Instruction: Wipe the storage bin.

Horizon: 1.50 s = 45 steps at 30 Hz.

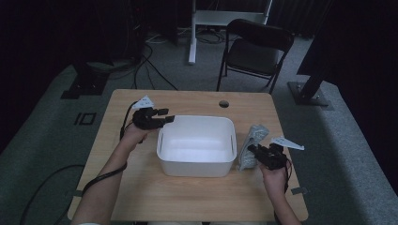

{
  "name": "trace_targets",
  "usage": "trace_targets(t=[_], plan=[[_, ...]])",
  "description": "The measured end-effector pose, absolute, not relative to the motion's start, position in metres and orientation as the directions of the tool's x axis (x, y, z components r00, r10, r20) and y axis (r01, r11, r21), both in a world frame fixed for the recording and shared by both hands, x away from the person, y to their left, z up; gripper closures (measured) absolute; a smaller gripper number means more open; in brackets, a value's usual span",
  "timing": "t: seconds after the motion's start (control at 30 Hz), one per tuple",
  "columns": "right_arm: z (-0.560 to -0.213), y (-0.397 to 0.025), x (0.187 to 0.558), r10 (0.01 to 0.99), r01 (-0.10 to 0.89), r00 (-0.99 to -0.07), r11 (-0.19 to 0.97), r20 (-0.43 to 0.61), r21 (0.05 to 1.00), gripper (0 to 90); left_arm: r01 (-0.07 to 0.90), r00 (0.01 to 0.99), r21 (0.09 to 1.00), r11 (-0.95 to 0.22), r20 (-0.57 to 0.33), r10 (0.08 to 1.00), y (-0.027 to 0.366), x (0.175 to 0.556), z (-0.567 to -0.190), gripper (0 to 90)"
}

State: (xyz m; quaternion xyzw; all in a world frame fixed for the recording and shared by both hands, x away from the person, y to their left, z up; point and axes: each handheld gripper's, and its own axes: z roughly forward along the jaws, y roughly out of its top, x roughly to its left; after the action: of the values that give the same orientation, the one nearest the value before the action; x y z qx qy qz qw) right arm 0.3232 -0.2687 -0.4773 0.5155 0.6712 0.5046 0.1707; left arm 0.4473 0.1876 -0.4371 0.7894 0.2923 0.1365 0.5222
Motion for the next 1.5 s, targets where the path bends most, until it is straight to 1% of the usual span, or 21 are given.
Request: trace_targets(t=[0.03,0.07,0.1,0.13,0.17,0.2,0.27,0.33,0.37,0.4,0.43,0.63,0.83,1.0,1.3,1.47,1.5], plan=[[-0.477,-0.269,0.323,0.864,0.520,-0.411,-0.040,0.291,0.853,74.5,0.326,0.800,0.902,-0.282,-0.105,0.590,0.187,0.448,-0.437,52.8],[-0.477,-0.269,0.323,0.864,0.521,-0.410,-0.040,0.292,0.853,74.5,0.318,0.803,0.902,-0.291,-0.094,0.589,0.185,0.448,-0.438,58.0],[-0.478,-0.269,0.323,0.865,0.520,-0.409,-0.041,0.291,0.853,74.5,0.307,0.804,0.902,-0.302,-0.076,0.590,0.184,0.448,-0.439,57.9],[-0.478,-0.269,0.323,0.865,0.521,-0.408,-0.042,0.292,0.853,74.5,0.309,0.811,0.901,-0.305,-0.082,0.579,0.183,0.448,-0.439,59.5],[-0.478,-0.270,0.323,0.865,0.521,-0.408,-0.043,0.292,0.853,74.5,0.304,0.810,0.899,-0.315,-0.070,0.582,0.181,0.448,-0.440,63.1],[-0.478,-0.270,0.323,0.865,0.521,-0.408,-0.041,0.291,0.853,74.5,0.304,0.812,0.898,-0.318,-0.070,0.579,0.180,0.448,-0.440,63.1],[-0.478,-0.271,0.323,0.866,0.520,-0.407,-0.042,0.291,0.853,74.5,0.299,0.809,0.894,-0.333,-0.053,0.585,0.178,0.448,-0.441,66.6],[-0.477,-0.271,0.323,0.865,0.521,-0.406,-0.045,0.293,0.853,74.5,0.308,0.805,0.893,-0.327,-0.062,0.590,0.178,0.448,-0.441,69.1],[-0.478,-0.271,0.323,0.866,0.520,-0.406,-0.044,0.293,0.853,74.5,0.312,0.800,0.893,-0.324,-0.063,0.596,0.179,0.449,-0.441,72.4],[-0.478,-0.271,0.323,0.866,0.520,-0.406,-0.044,0.293,0.853,74.5,0.312,0.800,0.893,-0.324,-0.063,0.596,0.179,0.449,-0.441,73.7],[-0.478,-0.271,0.323,0.866,0.521,-0.407,-0.041,0.291,0.852,74.5,0.316,0.798,0.896,-0.313,-0.072,0.599,0.180,0.448,-0.442,73.7],[-0.478,-0.272,0.323,0.866,0.521,-0.405,-0.045,0.294,0.852,74.5,0.305,0.795,0.897,-0.320,-0.055,0.604,0.181,0.441,-0.442,76.8],[-0.477,-0.273,0.323,0.866,0.519,-0.403,-0.052,0.297,0.853,74.5,0.310,0.789,0.899,-0.310,-0.061,0.612,0.186,0.426,-0.443,80.1],[-0.476,-0.274,0.322,0.867,0.517,-0.401,-0.053,0.296,0.854,74.5,0.299,0.780,0.902,-0.311,-0.044,0.624,0.188,0.413,-0.444,82.3],[-0.475,-0.275,0.322,0.867,0.513,-0.400,-0.056,0.296,0.857,74.5,0.315,0.711,0.906,-0.282,-0.029,0.702,0.193,0.387,-0.445,83.3],[-0.475,-0.274,0.322,0.867,0.513,-0.402,-0.055,0.296,0.857,74.5,0.313,0.726,0.906,-0.285,-0.035,0.686,0.195,0.386,-0.445,82.9],[-0.475,-0.273,0.322,0.866,0.513,-0.402,-0.054,0.296,0.857,74.5,0.302,0.733,0.908,-0.290,-0.026,0.680,0.196,0.387,-0.445,82.8]])
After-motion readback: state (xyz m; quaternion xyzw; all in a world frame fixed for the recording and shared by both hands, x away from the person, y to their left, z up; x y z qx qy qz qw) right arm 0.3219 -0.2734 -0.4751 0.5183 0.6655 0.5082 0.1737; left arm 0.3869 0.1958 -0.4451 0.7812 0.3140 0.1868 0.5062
